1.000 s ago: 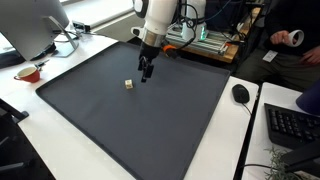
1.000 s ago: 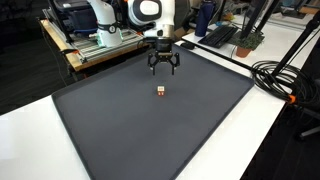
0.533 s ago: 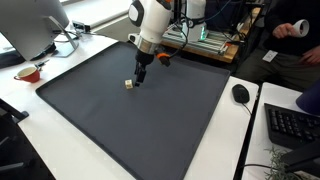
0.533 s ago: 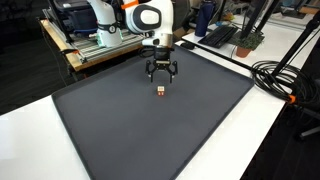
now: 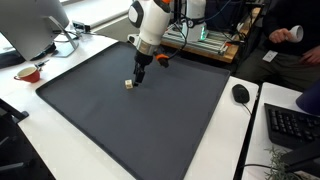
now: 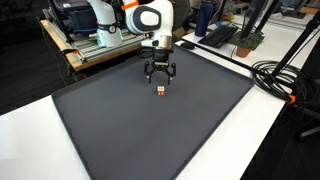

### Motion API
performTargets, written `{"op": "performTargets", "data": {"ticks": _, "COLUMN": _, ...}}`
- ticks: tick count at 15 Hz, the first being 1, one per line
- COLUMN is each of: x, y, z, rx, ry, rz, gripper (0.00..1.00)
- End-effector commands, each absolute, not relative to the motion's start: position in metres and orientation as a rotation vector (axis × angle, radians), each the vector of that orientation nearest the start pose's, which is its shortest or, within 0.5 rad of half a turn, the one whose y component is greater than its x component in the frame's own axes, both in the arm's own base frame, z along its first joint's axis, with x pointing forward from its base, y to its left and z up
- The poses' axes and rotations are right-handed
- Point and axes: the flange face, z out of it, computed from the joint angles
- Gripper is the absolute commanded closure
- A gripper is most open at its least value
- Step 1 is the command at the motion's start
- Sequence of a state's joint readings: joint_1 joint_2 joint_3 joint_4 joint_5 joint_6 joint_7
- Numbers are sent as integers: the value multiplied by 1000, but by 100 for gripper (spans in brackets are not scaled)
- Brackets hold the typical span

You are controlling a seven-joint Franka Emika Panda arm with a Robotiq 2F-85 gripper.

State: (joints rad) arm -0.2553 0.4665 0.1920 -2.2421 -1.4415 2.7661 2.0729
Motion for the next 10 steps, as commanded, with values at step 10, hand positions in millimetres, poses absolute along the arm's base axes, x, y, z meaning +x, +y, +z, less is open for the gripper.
{"op": "performTargets", "data": {"ticks": 10, "x": 534, "y": 3, "z": 151, "rx": -2990, "ry": 1189, "rz": -813, "gripper": 31}}
